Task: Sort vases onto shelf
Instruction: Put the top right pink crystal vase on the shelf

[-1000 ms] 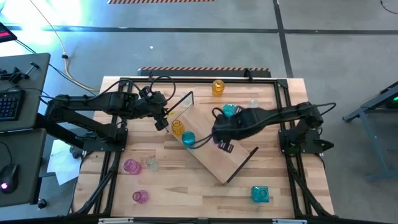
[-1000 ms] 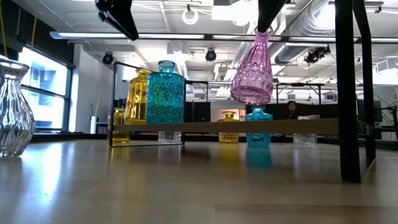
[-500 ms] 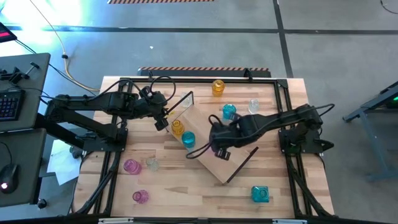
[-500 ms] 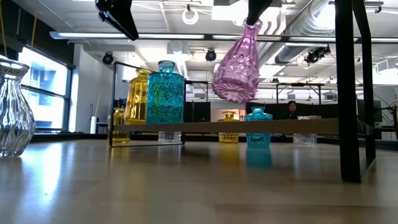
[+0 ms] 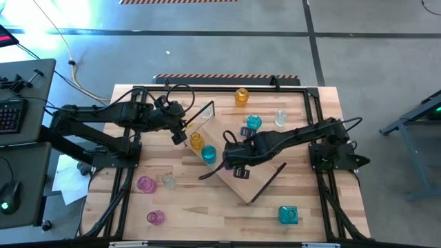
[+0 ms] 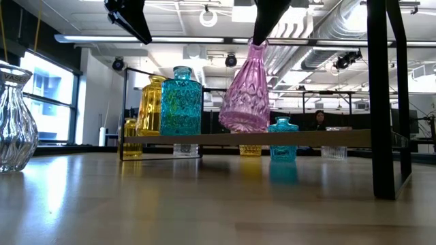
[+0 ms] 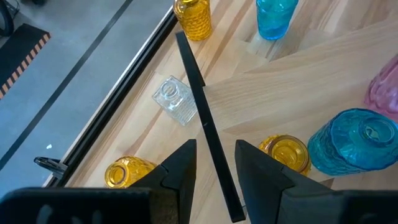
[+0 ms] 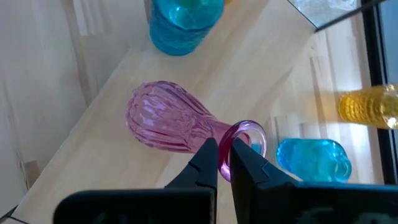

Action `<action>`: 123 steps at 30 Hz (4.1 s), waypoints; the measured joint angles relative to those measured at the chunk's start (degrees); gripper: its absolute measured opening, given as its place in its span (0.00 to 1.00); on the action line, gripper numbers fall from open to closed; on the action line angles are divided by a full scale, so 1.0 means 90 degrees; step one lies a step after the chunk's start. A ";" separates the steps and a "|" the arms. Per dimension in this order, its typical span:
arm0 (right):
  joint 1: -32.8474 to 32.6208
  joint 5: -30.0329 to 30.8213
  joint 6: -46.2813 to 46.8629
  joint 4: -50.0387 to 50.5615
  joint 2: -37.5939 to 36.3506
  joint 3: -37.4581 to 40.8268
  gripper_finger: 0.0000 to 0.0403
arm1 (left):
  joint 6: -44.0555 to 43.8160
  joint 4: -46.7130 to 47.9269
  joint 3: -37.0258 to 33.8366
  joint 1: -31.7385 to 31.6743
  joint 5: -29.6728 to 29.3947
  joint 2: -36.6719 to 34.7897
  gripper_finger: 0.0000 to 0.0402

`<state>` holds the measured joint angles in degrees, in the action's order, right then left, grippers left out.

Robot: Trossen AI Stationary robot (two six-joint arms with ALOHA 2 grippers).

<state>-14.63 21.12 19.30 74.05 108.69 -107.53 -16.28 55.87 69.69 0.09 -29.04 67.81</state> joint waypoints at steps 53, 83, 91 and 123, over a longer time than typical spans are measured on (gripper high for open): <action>-0.0751 0.0640 -0.0554 -0.0202 0.0137 0.0002 0.00 | -0.0121 -0.0002 0.0000 0.0001 0.0000 0.0000 0.26; -0.0470 0.0673 -0.0525 0.0604 0.0145 0.0002 0.00 | -0.0120 -0.0002 0.0000 -0.0001 -0.0002 -0.0001 0.26; -0.0401 0.0526 -0.0613 0.0496 0.0145 0.0002 0.07 | -0.0119 0.0001 0.0000 0.0001 -0.0001 -0.0002 0.26; -0.0609 0.1357 -0.0935 -0.0047 0.0140 -0.0864 0.21 | -0.0119 0.0001 0.0000 -0.0001 0.0000 0.0000 0.26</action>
<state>-20.11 33.33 10.88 73.63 109.95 -115.30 -17.34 55.88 69.69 0.08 -29.04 67.81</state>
